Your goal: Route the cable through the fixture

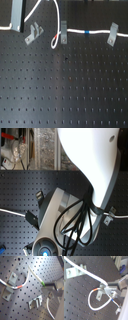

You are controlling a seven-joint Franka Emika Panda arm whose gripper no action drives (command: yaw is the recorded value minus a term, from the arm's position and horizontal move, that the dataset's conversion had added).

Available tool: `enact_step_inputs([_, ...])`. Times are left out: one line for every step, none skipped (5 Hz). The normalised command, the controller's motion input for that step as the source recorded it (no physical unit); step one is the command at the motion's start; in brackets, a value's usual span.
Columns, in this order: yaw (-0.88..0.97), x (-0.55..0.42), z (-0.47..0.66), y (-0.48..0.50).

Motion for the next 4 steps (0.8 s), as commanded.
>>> enact_step_inputs([0.01,-0.091,0.0,-0.037])
enact_step_inputs([0.3,-0.276,0.43,0.075])
enact_step_inputs([0.53,-0.43,0.38,0.14])
enact_step_inputs([0.56,-0.378,0.38,0.17])
